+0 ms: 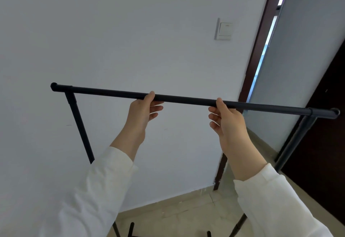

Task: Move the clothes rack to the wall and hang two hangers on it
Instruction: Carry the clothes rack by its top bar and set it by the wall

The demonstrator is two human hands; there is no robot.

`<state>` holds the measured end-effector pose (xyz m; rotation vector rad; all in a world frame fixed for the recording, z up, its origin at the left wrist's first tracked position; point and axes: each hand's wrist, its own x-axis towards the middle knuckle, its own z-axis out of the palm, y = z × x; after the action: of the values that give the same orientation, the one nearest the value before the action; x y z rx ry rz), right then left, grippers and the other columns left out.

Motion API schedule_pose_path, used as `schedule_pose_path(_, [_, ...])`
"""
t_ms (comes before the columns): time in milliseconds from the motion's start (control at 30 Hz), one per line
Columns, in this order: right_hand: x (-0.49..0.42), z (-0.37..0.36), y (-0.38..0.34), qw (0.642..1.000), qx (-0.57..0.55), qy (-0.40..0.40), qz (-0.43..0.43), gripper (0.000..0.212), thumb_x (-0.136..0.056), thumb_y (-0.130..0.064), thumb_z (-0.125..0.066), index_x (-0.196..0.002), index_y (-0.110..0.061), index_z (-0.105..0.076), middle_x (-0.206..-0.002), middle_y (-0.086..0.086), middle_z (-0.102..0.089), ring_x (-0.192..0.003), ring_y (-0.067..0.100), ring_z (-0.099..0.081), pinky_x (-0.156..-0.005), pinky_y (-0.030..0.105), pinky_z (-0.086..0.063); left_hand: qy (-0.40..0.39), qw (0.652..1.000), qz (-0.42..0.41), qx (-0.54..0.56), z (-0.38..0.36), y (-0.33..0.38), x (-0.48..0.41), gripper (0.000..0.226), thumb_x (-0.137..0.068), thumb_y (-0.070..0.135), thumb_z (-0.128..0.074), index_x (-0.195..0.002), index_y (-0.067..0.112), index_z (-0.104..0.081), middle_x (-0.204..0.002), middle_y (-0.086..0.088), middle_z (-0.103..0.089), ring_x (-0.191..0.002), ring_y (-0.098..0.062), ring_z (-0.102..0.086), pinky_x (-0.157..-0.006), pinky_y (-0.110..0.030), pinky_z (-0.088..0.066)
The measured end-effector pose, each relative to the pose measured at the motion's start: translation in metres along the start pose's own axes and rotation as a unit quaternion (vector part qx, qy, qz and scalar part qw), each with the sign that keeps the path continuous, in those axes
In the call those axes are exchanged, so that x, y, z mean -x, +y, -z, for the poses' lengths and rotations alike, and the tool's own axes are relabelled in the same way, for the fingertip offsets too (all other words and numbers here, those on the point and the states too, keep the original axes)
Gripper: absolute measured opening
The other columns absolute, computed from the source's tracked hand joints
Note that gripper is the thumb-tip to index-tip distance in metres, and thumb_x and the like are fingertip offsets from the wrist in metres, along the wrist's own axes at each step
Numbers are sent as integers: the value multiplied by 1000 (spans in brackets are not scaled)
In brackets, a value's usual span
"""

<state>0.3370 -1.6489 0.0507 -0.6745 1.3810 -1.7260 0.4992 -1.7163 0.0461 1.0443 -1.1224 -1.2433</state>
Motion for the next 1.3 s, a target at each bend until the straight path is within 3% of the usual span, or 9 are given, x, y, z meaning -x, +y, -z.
schedule_pose_path(433, [-40,-53,28,997,20,80,1,21,-89,-30,-50,-71,-22,-55,-72,-5,-62,-67,9,-55,-69,24,-48,-62,997,36,9,22,-20,-81,19,-91,30,-45,-82,20,-58,-81,4,-67,-76,-8,-63,-72,-21,-49])
schedule_pose_path(1300, [-57,-68,48,998,13,56,10,16,-89,-31,-49,-77,-23,-56,-74,-5,-63,-69,10,-57,-70,24,-49,-38,998,42,36,33,-34,-103,18,-91,29,-46,-79,21,-57,-79,4,-66,-75,-8,-63,-76,-24,-49])
